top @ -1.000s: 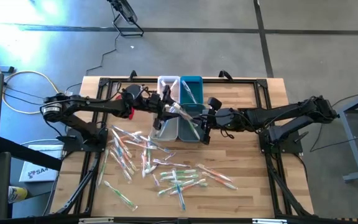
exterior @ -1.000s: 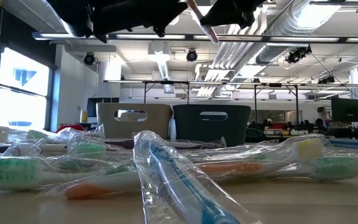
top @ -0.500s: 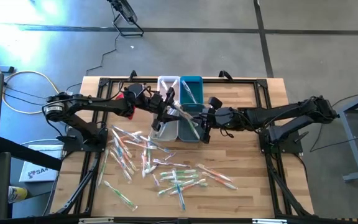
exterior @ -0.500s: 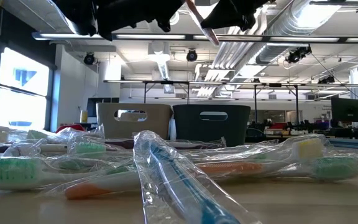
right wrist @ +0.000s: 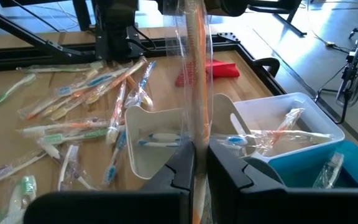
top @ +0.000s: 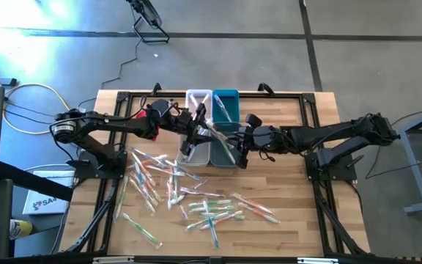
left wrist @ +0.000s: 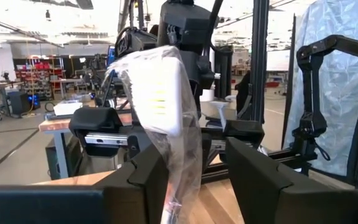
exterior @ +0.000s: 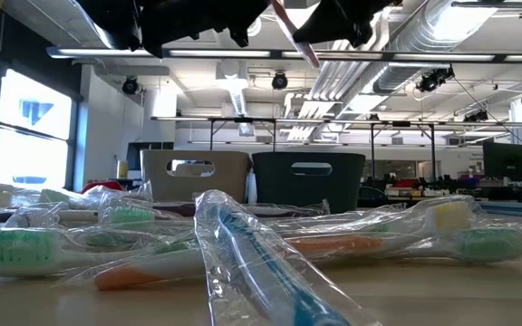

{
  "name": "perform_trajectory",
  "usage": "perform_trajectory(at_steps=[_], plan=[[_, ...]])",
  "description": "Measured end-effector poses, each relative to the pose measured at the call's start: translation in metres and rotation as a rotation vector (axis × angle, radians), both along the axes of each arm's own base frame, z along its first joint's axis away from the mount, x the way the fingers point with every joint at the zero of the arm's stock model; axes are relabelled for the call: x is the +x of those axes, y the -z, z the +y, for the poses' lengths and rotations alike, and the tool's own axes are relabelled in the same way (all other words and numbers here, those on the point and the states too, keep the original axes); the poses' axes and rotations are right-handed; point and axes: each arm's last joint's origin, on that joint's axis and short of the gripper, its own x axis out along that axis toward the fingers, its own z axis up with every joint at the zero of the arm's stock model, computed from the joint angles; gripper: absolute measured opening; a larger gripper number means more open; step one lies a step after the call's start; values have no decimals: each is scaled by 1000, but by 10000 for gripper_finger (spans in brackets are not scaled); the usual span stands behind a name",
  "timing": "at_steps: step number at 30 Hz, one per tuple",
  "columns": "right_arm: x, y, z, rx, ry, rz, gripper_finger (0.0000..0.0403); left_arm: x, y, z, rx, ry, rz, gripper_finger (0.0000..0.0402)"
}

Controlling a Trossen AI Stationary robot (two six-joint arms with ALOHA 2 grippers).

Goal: Pick & Place Toothbrushes
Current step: Put the orange toothbrush into the transparent bin

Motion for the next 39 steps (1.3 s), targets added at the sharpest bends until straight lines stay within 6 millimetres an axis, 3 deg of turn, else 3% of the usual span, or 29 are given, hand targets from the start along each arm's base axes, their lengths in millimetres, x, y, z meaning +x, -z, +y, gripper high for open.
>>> perform_trajectory(at_steps=[13, 28, 32, 39], plan=[[0, 0, 0, 6, -13, -1, 19, 0, 0, 1, -7, -25, 0, 46], [0, 0, 1, 19, -33, 0, 20, 0, 0, 1, -9, -30, 2, 16], [0, 0, 1, 17, -30, -2, 41, 0, 1, 1, -10, -30, 6, 15], [2, -4, 1, -9, -32, -40, 113, 1, 3, 1, -16, -26, 31, 15]])
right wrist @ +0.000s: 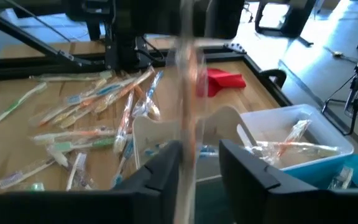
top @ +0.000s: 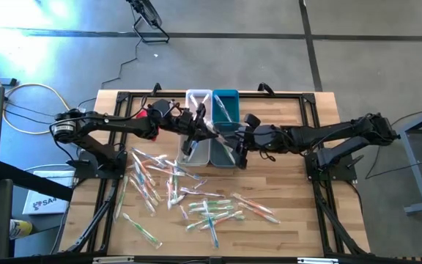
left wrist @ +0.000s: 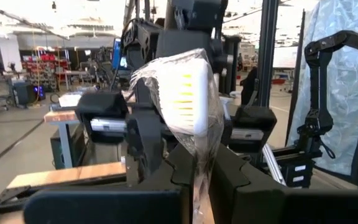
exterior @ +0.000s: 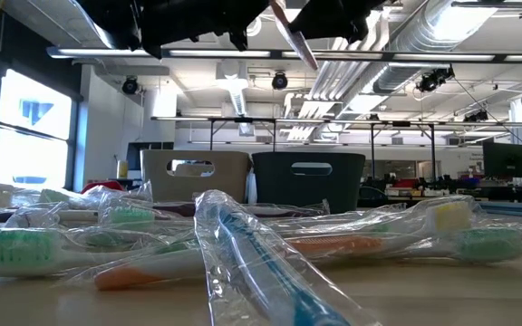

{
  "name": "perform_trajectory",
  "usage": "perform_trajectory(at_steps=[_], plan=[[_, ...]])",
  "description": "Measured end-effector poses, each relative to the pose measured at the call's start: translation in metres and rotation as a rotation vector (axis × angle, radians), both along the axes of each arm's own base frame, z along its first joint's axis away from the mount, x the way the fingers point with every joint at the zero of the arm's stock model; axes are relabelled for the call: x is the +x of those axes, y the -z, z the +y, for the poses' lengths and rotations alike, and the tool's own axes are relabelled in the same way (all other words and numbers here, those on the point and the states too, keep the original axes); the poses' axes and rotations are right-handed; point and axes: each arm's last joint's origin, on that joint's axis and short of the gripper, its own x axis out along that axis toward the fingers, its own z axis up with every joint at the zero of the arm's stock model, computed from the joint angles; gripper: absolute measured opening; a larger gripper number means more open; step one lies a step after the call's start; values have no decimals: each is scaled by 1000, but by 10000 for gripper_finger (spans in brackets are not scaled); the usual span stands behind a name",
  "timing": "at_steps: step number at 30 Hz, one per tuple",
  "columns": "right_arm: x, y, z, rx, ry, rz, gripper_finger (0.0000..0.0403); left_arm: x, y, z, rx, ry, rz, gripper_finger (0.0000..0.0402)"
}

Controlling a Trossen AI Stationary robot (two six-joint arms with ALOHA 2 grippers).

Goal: Pick & Place Toothbrushes
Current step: Put the orange toothbrush into the transparent bin

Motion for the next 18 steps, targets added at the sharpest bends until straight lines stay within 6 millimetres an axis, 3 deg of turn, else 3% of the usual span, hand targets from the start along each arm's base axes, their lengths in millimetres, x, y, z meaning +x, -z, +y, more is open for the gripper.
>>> perform_trajectory(at_steps=[6, 10, 18], plan=[[-3, -6, -1, -14, 29, -31, 194, 0, 0, 0, 1, 8, 1, 14], [-15, -13, 0, -22, 41, -24, 241, -1, 1, 4, 1, 12, 19, 14], [-60, -40, 11, -11, -22, -37, 283, -8, 6, 28, -33, -13, 82, 14]])
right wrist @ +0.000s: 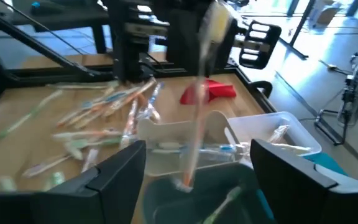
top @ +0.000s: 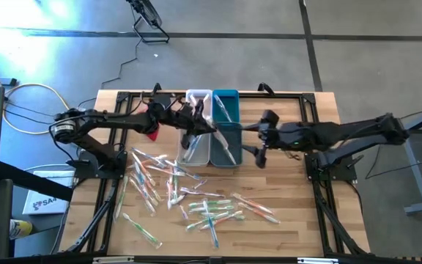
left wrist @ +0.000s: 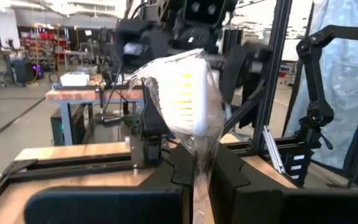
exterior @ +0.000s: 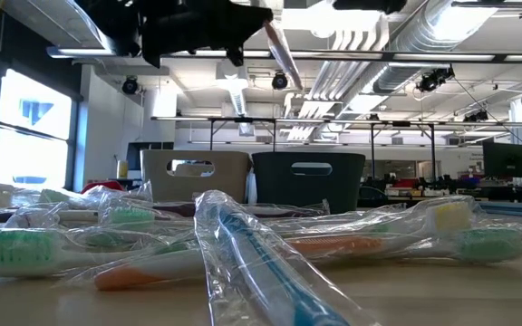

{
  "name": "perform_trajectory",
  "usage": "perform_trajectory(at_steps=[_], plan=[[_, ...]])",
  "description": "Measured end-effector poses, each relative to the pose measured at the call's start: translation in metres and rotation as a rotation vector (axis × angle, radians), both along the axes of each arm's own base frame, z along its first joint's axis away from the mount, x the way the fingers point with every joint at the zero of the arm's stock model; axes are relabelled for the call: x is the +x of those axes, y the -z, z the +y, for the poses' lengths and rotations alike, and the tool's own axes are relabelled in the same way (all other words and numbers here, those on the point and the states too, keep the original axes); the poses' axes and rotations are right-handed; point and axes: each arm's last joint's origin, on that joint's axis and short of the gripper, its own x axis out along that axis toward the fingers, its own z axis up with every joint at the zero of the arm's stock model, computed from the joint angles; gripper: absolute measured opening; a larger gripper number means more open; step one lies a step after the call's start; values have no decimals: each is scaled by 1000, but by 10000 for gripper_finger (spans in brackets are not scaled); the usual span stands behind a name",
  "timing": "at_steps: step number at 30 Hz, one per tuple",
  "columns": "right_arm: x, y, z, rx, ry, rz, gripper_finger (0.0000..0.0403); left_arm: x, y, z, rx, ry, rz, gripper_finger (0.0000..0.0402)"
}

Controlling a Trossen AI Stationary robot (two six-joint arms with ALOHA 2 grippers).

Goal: Pick & Place Toothbrushes
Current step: Put the orange toothbrush into the transparent bin

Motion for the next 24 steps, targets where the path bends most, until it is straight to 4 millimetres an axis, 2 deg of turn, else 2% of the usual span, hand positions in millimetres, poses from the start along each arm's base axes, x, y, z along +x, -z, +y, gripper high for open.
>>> perform_trajectory(at_steps=[6, 11, 18, 24], plan=[[-27, -9, 0, 5, -22, 13, 272, -11, 4, 32, -59, -100, 48, 14], [-32, -1, -2, -4, -13, 119, 254, -31, 6, 71, -141, -233, 79, 13], [-19, 18, -2, 20, 19, 237, 235, -67, 11, 120, -270, -422, 115, 13], [-1, 35, 0, -7, 17, 320, 230, -83, 24, 138, -367, -578, 211, 13]])
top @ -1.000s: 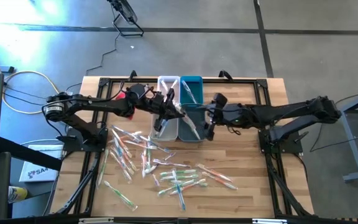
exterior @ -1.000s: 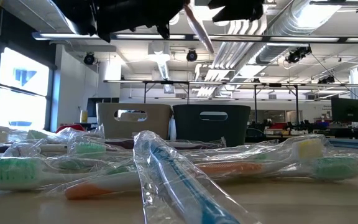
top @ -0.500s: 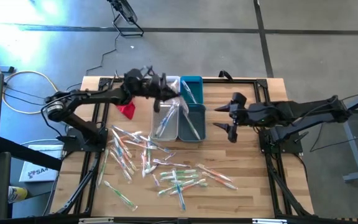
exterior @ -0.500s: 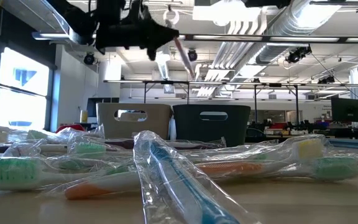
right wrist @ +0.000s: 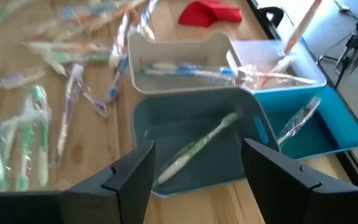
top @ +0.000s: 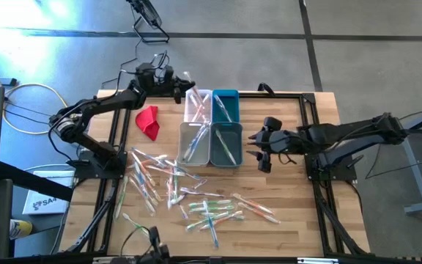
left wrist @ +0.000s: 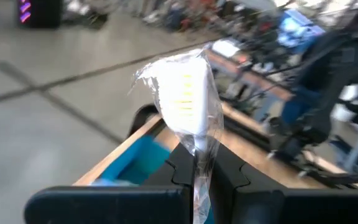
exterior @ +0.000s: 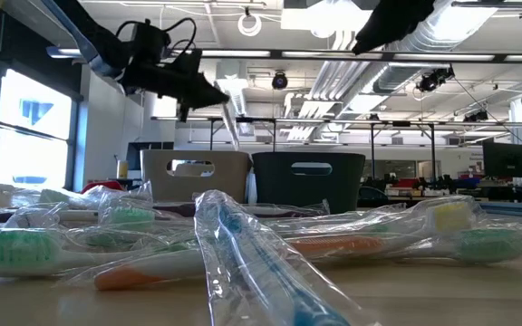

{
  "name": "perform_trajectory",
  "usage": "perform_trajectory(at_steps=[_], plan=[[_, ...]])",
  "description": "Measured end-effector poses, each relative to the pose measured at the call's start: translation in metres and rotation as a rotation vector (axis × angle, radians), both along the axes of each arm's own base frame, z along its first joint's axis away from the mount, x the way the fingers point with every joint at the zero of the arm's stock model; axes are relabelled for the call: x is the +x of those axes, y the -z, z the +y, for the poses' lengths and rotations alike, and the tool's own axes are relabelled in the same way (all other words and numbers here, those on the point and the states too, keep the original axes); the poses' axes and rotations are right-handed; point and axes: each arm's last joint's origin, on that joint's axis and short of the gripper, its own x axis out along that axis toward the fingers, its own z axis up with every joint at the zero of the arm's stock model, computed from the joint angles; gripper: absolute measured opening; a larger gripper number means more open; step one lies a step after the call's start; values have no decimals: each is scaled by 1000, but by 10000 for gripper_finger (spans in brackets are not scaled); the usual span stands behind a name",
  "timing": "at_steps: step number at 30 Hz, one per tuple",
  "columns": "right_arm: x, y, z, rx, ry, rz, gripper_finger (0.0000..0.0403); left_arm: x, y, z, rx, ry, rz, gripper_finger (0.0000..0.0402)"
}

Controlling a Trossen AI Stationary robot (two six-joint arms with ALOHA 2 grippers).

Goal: Pick & Place Toothbrushes
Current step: Put the orange toothbrush into the transparent bin

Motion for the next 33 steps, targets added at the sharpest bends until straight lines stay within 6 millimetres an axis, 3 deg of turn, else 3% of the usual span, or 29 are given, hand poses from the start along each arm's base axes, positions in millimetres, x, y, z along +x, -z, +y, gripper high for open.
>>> perform_trajectory(at_steps=[17, 25, 33], plan=[[40, 41, -18, -12, 86, 143, 230, 1, 33, 3, -176, -132, 203, 13], [42, 41, -18, -10, 84, 127, 230, 11, 61, 12, -217, -157, 258, 13], [43, 40, -18, -9, 85, 112, 230, 13, 66, 15, -213, -156, 251, 27]])
